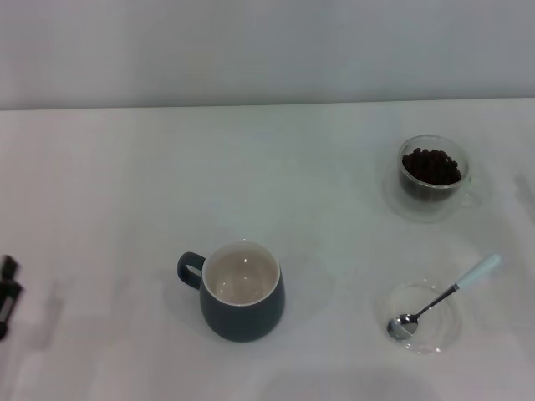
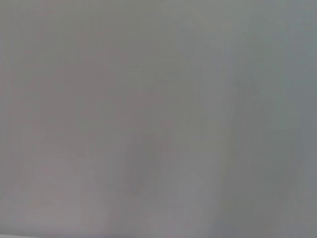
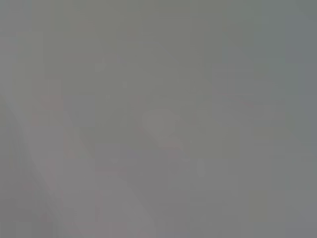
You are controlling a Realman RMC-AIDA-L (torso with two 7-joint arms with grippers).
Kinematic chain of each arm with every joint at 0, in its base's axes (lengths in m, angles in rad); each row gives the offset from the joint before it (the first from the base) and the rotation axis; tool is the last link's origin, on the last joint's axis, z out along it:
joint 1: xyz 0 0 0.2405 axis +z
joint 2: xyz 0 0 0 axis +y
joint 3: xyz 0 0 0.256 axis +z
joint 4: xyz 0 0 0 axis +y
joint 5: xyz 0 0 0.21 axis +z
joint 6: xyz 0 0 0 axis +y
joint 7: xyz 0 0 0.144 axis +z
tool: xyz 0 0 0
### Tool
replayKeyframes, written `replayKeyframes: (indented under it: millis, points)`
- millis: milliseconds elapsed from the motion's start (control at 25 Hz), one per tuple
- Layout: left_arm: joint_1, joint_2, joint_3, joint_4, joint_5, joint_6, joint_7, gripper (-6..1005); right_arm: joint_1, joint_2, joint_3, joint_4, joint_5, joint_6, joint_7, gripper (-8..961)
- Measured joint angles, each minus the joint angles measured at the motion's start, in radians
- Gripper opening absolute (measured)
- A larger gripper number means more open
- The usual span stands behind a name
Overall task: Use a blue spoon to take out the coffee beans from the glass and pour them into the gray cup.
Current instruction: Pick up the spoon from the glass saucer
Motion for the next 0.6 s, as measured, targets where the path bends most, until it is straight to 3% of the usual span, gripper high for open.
replayKeyframes:
  millis: [320,600]
  points:
    - [-0.040,0.001,0.000,-0.046,-0.162,0.012,0.001,729,-0.139,-0.022,-0.160,-0.055,-0.001,-0.076,0.387,871]
    - [-0.066,0.001,0.000,-0.054,-0.208,0.028,-0.029,730,-0.206,-0.032,-0.199,-0.049,-0.009,-0.118,0.526,870]
